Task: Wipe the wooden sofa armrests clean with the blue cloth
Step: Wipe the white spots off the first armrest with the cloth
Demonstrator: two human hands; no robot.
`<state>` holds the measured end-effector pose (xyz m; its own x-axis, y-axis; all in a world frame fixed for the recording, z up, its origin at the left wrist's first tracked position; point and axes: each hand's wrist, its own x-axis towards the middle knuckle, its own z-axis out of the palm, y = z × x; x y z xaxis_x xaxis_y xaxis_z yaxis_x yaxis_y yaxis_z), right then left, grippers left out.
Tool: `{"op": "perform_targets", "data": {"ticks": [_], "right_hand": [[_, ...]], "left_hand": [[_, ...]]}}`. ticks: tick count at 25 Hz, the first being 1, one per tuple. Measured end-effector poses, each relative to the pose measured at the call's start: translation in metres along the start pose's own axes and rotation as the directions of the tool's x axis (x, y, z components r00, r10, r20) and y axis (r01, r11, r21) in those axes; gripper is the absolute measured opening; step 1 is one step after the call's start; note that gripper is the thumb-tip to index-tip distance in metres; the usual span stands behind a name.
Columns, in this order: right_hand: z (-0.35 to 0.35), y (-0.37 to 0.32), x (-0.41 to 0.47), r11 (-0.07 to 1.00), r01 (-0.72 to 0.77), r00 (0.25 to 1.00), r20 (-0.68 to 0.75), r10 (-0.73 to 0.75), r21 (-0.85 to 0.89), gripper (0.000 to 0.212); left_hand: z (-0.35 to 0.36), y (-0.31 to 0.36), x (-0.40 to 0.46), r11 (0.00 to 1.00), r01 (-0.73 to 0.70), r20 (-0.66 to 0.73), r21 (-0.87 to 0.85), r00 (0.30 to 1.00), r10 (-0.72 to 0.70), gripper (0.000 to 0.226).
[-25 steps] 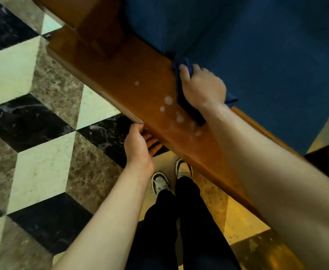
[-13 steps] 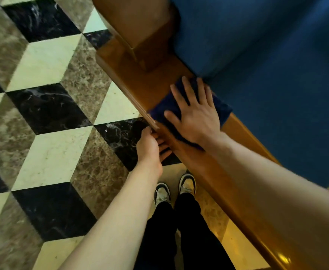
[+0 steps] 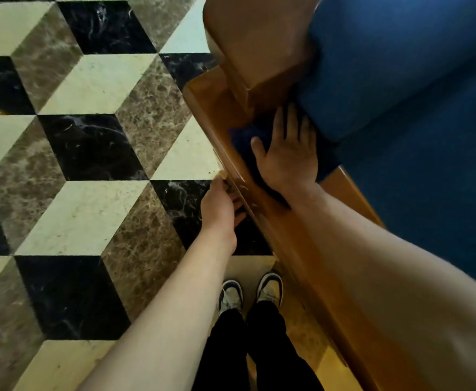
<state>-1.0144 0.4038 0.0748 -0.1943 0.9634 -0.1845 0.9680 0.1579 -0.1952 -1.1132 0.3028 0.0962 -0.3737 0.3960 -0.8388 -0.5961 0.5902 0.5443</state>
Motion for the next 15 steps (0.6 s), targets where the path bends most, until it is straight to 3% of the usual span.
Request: {"op": "perform_targets", "data": {"ticks": [2, 3, 4, 6, 8, 12, 15], "right_hand": [[0.001, -0.021, 0.001, 0.997, -0.075, 0.997, 0.012, 0.075, 0.002, 0.077], [0.003, -0.022, -0.008, 1.0, -0.015, 1.0, 0.015, 0.015, -0.018, 0.075], [0.005, -0.018, -0.021, 0.992, 0.113, 0.994, 0.014, -0.113, -0.049, 0.074], [0.007, -0.003, -0.047, 0.899, 0.415, 0.91, 0.083, -0.407, -0.14, 0.074], [0.009, 0.002, -0.049, 0.832, 0.523, 0.851, 0.151, -0.502, -0.185, 0.08], [0.024, -0.036, -0.036, 0.939, 0.293, 0.955, 0.012, -0.295, -0.179, 0.077], [0.033, -0.031, -0.055, 0.947, 0.291, 0.953, -0.042, -0.299, -0.137, 0.065]], "left_hand": [[-0.001, 0.002, 0.001, 0.999, 0.025, 0.024, -0.03, 0.999, -0.024, 0.04], [-0.002, 0.001, 0.0, 0.999, 0.035, 0.034, -0.04, 0.999, -0.034, 0.043], [-0.002, 0.001, 0.0, 0.997, 0.046, 0.036, -0.057, 0.998, -0.044, 0.046], [-0.005, 0.002, 0.0, 0.99, 0.078, 0.024, -0.114, 0.997, -0.076, 0.052], [-0.011, -0.001, 0.002, 0.988, 0.094, 0.0, -0.125, 0.996, -0.095, 0.054], [-0.017, -0.01, 0.007, 0.993, 0.104, 0.027, -0.051, 0.994, -0.102, 0.052], [-0.019, -0.015, 0.002, 0.996, 0.089, 0.074, -0.03, 0.993, -0.087, 0.055]]}}
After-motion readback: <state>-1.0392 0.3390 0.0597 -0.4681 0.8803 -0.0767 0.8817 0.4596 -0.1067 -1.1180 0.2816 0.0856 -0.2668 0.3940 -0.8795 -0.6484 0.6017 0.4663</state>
